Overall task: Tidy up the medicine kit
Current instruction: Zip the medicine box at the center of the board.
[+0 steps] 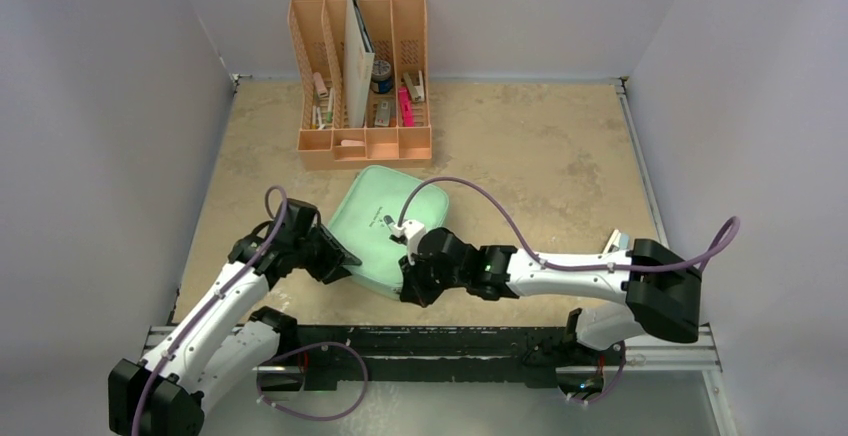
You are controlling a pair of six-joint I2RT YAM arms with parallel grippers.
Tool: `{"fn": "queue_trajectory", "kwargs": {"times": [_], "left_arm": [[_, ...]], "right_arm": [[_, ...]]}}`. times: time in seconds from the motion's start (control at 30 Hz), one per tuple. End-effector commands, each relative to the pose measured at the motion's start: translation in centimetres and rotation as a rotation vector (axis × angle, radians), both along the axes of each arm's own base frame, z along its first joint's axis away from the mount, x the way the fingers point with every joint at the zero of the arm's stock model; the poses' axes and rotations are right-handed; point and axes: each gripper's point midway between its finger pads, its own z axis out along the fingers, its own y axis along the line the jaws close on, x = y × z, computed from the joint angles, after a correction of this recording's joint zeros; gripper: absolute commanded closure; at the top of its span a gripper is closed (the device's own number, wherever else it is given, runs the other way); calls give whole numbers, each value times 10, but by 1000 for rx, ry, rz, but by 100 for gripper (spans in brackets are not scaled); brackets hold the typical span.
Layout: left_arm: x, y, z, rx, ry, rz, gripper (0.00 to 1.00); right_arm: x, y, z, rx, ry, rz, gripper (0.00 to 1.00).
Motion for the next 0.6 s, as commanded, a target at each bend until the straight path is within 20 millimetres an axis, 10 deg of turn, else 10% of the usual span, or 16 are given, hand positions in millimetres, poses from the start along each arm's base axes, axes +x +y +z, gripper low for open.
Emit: {"fn": "queue_trajectory", "kwargs": {"times": [0.0, 0.17, 0.57], "left_arm": [[5, 10, -8, 56, 5, 42, 77], [2, 13, -13, 82, 33, 38, 100], [-2, 22, -17, 147, 55, 11, 100]], "right_arm": [[13, -19, -11, -51, -60, -72, 100], [10, -38, -18, -95, -61, -91, 100], [13, -88, -25, -189, -93, -206, 100]]}}
